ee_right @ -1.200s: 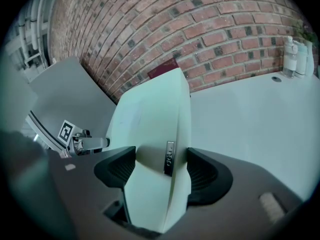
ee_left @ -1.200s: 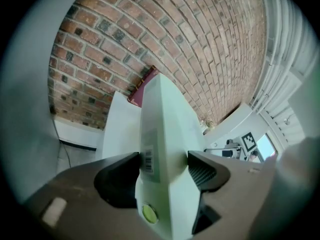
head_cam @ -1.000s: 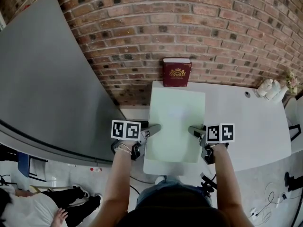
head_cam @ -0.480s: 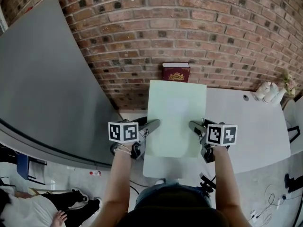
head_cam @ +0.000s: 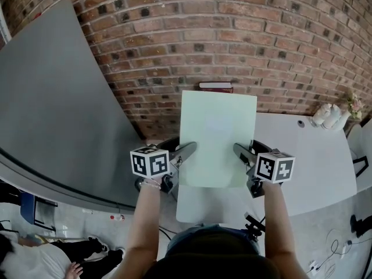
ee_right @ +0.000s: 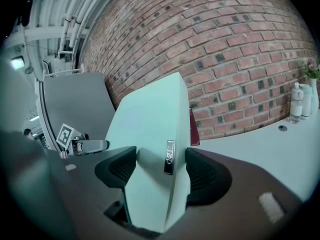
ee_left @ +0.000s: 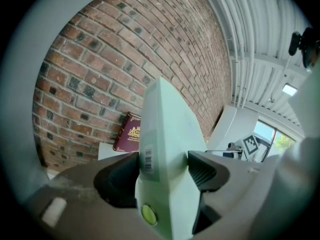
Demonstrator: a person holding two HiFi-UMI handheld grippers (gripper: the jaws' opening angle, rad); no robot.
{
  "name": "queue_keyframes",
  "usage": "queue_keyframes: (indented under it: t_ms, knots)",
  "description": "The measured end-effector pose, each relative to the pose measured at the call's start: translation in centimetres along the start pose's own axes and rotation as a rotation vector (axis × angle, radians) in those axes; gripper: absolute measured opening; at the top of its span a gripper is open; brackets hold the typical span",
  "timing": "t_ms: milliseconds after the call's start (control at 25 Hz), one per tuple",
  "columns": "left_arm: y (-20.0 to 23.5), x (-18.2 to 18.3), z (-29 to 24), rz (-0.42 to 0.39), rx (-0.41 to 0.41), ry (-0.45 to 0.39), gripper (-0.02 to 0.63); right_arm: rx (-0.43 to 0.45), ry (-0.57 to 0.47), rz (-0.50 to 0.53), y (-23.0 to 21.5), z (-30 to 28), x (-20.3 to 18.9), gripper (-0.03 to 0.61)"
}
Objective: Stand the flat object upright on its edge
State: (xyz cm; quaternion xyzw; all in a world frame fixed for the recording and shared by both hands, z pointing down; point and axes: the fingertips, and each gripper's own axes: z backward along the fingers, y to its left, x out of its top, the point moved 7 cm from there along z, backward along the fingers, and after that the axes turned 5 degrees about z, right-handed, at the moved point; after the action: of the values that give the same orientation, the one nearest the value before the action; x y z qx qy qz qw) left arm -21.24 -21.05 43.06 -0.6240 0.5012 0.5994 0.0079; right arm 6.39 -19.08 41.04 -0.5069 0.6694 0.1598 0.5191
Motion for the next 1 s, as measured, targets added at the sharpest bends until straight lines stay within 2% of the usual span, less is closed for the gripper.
queue_keyframes:
  t_ms: [520,1000]
  knots:
    - [-2.1,3.2,-0.3,-0.164,-0.044,-0.165,0.313,0.0,-0.181,0.104,-0.1,1.2,3.4,0.311]
    - [-3.8,4.0,-0.3,-0.339,-0.015,-0.228,0.313,-0.015,-0.251,0.255,0.0,2.0,4.7,0.307]
